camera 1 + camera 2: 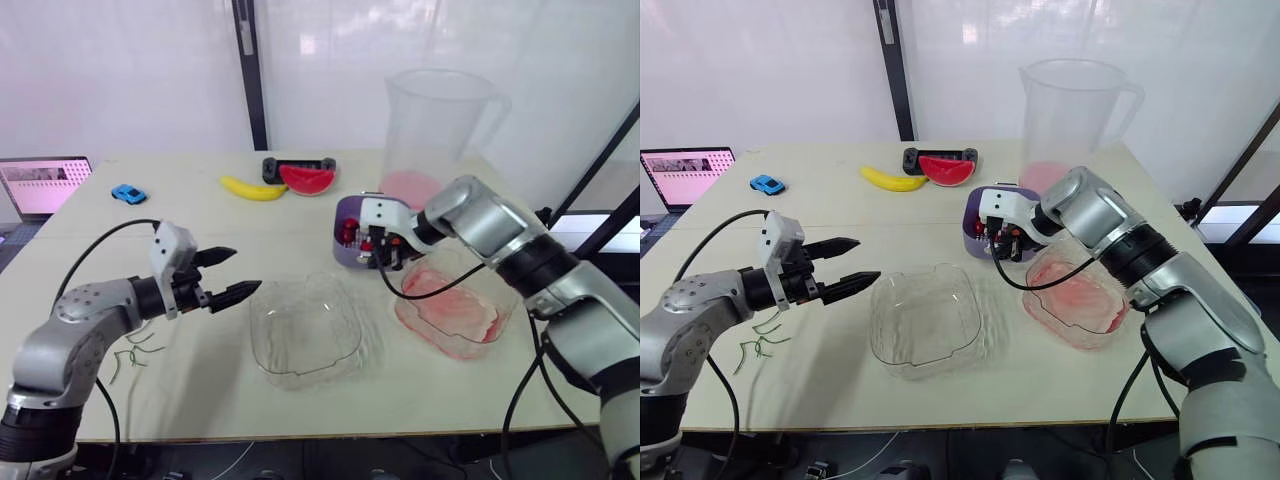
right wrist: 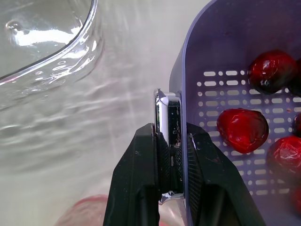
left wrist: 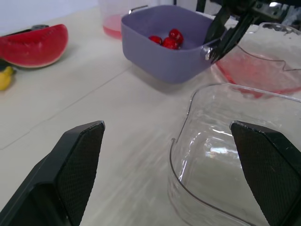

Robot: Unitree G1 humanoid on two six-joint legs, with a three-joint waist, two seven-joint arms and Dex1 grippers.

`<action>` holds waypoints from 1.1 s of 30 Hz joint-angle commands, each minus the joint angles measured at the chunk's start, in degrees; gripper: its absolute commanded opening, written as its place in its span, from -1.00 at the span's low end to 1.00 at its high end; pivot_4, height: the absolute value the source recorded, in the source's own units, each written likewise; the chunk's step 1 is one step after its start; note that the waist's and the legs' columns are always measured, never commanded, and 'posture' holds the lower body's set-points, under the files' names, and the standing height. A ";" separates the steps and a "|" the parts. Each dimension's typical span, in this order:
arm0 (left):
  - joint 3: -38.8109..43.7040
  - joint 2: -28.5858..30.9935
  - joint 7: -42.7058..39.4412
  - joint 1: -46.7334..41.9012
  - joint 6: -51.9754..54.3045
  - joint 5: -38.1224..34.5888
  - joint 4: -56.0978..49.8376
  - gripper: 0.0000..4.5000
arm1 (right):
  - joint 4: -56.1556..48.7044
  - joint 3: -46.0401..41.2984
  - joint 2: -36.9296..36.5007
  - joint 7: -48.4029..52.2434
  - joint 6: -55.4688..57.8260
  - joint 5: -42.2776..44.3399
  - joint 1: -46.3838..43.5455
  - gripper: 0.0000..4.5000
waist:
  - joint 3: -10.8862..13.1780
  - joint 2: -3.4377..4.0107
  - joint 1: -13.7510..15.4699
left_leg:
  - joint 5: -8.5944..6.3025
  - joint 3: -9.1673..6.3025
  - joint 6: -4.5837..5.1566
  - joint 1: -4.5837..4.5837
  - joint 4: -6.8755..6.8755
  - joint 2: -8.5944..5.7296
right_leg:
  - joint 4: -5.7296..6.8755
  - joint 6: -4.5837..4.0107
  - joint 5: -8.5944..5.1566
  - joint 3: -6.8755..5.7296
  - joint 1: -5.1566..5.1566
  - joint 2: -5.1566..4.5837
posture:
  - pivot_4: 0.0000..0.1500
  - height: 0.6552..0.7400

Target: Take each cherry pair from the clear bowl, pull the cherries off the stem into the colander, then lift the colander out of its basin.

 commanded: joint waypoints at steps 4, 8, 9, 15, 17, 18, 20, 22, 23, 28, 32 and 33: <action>2.74 1.51 1.33 0.71 0.62 -1.62 -2.65 1.00 | 8.43 -4.62 5.30 0.89 -6.60 -5.10 0.06 -0.90 | 0.00 0.00 -0.01 | 0.03 -0.01 -0.05 0.00 -0.02 0.00 | 0.05 0.00 0.00 0.00 -0.04 0.01 | 1.00 1.00; 2.42 2.22 1.45 0.69 -0.02 -0.87 -2.33 1.00 | 12.17 -7.29 7.47 0.04 -5.72 -6.85 -0.71 -0.06 | 0.00 0.00 0.00 | 0.04 -0.01 -0.07 0.00 -0.02 -0.01 | 0.05 0.00 0.00 0.00 -0.04 0.01 | 1.00 1.00; 2.24 2.30 1.43 0.62 -0.23 -0.67 -2.14 1.00 | 12.14 -7.98 7.46 0.53 -5.47 -7.13 -0.88 0.11 | 0.00 0.00 0.01 | 0.04 -0.02 -0.07 0.00 -0.02 -0.01 | 0.05 0.00 0.00 -0.01 -0.04 0.01 | 1.00 1.00; 1.45 1.86 1.77 -1.04 -2.70 1.01 0.09 1.00 | 6.91 -14.38 3.68 2.85 -5.46 -6.87 -1.95 0.99 | 0.01 0.01 0.04 | 0.05 -0.01 -0.08 0.00 -0.03 -0.02 | 0.05 0.00 0.00 0.00 -0.05 0.01 | 1.00 1.00; 2.02 1.23 2.03 -2.04 -3.14 0.47 1.43 1.00 | 3.47 -17.99 1.21 3.26 -4.17 -5.49 -1.72 0.99 | 0.01 0.01 0.27 | 0.05 -0.01 -0.08 -0.02 -0.02 -0.02 | 0.06 0.00 0.00 -0.01 -0.06 0.00 | 1.00 1.00; 2.33 1.05 2.37 -2.94 -2.95 0.22 2.84 1.00 | 0.48 -20.96 -0.89 3.35 -2.42 -4.00 -0.67 0.99 | 0.01 0.01 0.38 | 0.04 -0.01 -0.08 -0.02 -0.02 -0.04 | 0.05 0.00 0.00 -0.01 -0.04 -0.01 | 1.00 1.00; 2.50 0.92 2.58 -4.02 -2.52 0.03 4.60 1.00 | -3.54 -24.79 -3.25 3.44 1.18 -1.91 0.99 0.99 | 0.01 0.01 0.57 | 0.04 -0.02 -0.07 -0.02 0.00 -0.04 | 0.04 0.00 0.00 -0.02 -0.03 -0.03 | 1.00 1.00; 1.27 1.52 3.46 -4.09 -2.77 2.21 5.02 1.00 | -7.01 -29.21 -5.34 2.81 4.85 0.78 3.41 0.99 | 0.00 0.00 0.46 | 0.03 0.01 -0.06 0.00 -0.02 -0.05 | 0.04 0.00 0.00 -0.01 -0.02 -0.03 | 1.00 1.00; 0.45 1.61 3.88 -3.91 -5.70 4.87 5.77 1.00 | -9.25 -32.87 -7.50 1.32 4.10 1.62 6.47 0.99 | -0.01 -0.02 0.40 | 0.01 0.00 -0.02 0.00 -0.02 -0.05 | 0.04 0.00 0.00 -0.02 -0.01 -0.03 | 1.00 1.00; 1.43 3.18 1.02 -2.57 -10.21 6.92 9.21 1.00 | -18.73 -50.05 -13.23 -0.71 2.57 9.70 22.95 0.99 | 0.00 -0.02 1.45 | -0.08 0.06 0.14 0.01 -0.02 -0.06 | 0.00 0.00 0.00 0.00 0.05 -0.05 | 1.00 1.00; 3.76 4.81 -3.12 -0.85 -11.59 5.42 13.71 1.00 | -27.55 -58.79 -14.38 -5.64 1.87 11.38 37.60 0.99 | -0.01 0.01 1.36 | -0.16 0.10 0.28 0.06 0.01 -0.02 | 0.05 0.00 0.00 0.03 0.04 0.00 | 1.00 1.00; 4.20 5.24 -3.73 -0.34 -12.06 5.71 14.81 1.00 | -28.79 -61.01 -14.31 -7.09 2.00 11.45 40.95 0.99 | -0.01 0.00 1.34 | -0.17 0.11 0.29 0.07 -0.01 -0.01 | 0.05 -0.01 0.00 0.05 0.04 0.01 | 1.00 1.00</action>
